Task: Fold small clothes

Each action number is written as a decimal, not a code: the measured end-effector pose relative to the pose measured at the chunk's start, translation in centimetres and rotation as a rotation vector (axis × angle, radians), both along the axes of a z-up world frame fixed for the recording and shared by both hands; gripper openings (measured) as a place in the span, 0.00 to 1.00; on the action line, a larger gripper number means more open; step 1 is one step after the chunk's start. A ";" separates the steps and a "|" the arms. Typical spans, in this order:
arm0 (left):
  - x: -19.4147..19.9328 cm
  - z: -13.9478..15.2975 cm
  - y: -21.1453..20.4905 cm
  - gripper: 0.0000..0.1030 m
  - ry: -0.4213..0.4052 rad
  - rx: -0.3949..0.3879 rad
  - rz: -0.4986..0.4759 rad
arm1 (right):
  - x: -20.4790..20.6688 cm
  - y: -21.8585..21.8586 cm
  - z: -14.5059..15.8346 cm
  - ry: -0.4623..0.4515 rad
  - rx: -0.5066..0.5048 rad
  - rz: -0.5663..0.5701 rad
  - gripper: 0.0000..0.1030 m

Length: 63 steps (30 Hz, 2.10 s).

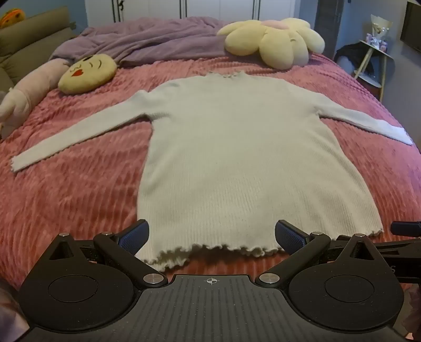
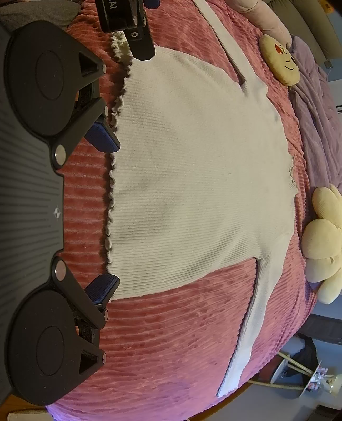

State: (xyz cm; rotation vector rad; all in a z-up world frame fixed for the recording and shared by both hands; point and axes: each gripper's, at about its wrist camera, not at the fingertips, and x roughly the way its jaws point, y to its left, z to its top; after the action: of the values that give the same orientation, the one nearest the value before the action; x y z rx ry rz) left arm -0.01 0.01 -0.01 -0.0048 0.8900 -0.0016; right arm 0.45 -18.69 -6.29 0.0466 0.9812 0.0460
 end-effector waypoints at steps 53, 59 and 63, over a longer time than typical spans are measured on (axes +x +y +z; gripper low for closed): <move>0.6 -1.3 0.6 1.00 0.039 -0.063 0.011 | 0.3 -0.8 -1.2 0.009 0.038 -0.005 0.96; 1.2 -1.8 0.4 1.00 0.070 -0.051 0.008 | 0.5 -1.6 -1.9 0.007 0.100 -0.015 0.96; 1.7 -2.1 0.2 1.00 0.068 -0.054 0.006 | 0.7 -1.9 -2.3 -0.012 0.116 -0.007 0.96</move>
State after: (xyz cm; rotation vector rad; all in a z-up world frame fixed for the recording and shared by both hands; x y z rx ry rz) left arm 1.68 0.18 -2.13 -0.0581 0.9576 -0.0202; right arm 1.20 -20.55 -8.57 0.1560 0.9656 0.0961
